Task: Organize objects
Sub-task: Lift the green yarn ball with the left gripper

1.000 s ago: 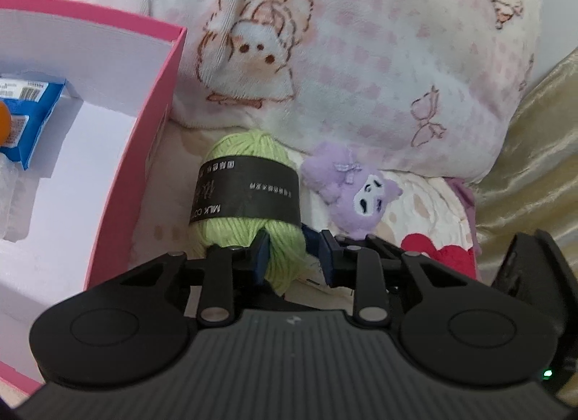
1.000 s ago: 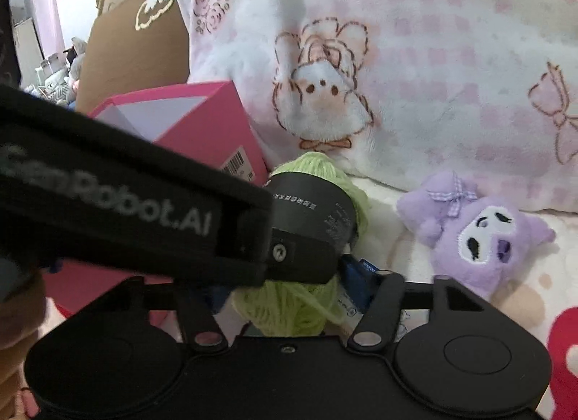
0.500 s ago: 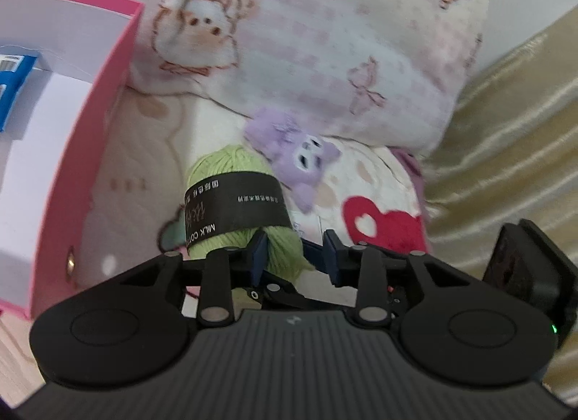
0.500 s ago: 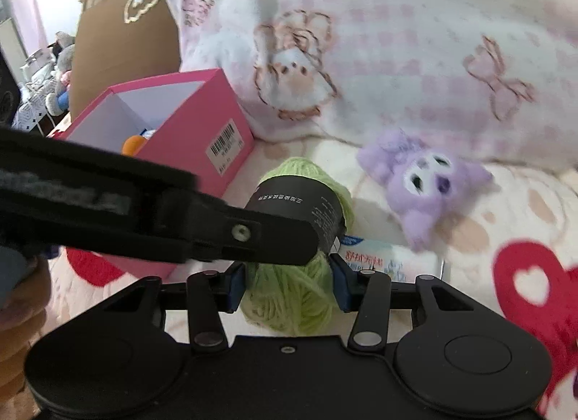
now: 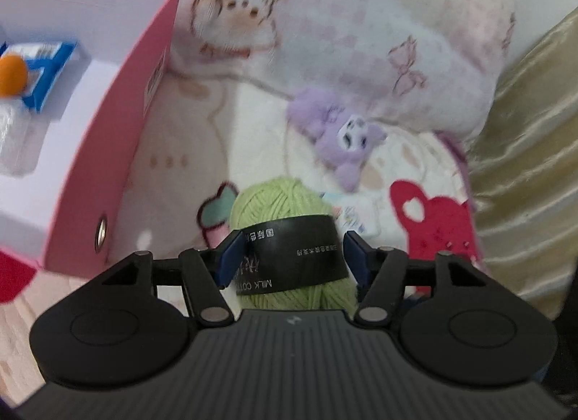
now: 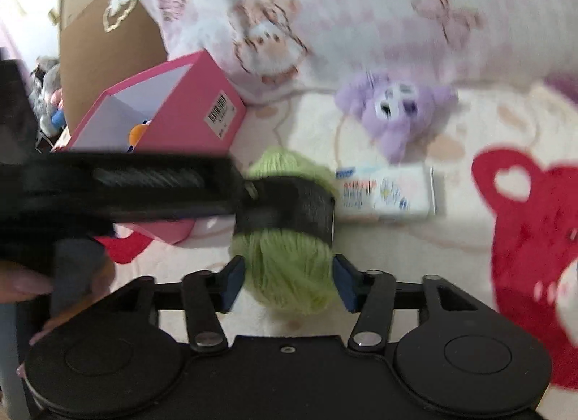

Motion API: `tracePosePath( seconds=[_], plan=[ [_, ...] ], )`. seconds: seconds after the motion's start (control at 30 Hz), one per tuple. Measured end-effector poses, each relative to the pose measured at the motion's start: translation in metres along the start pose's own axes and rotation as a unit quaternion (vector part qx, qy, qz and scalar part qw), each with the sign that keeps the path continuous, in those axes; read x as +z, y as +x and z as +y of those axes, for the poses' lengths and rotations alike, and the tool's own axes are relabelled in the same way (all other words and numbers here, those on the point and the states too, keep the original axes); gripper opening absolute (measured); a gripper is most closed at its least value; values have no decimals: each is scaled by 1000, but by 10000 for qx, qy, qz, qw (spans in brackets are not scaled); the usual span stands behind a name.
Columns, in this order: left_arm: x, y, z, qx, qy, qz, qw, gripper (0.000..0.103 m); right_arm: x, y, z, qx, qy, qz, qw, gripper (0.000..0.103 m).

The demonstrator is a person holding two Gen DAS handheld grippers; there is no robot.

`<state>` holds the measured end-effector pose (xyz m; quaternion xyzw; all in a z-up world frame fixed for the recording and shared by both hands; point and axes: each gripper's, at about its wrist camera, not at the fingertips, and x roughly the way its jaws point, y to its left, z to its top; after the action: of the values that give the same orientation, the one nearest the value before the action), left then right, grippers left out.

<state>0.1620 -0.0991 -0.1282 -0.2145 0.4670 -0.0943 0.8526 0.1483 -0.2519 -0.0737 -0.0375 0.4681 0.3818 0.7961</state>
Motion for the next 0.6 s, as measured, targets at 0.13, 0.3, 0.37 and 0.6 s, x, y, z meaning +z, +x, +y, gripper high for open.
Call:
tracePosePath(
  seconds=[0.13, 0.3, 0.37, 0.6],
  plan=[
    [-8, 1, 3, 36, -68, -76, 9999, 58, 6, 9, 4, 29, -236, 18, 9997, 67],
    [-16, 4, 4, 41, -135, -68, 9999, 60, 6, 24, 7, -50, -614, 243, 9978, 71],
    [-17, 5, 0, 47, 139, 12, 9999, 59, 7, 26, 5, -24, -495, 372, 9981, 72],
    [-14, 5, 5, -114, 19, 56, 9999, 51, 7, 30, -3, 53, -189, 579, 9981, 73]
  ],
)
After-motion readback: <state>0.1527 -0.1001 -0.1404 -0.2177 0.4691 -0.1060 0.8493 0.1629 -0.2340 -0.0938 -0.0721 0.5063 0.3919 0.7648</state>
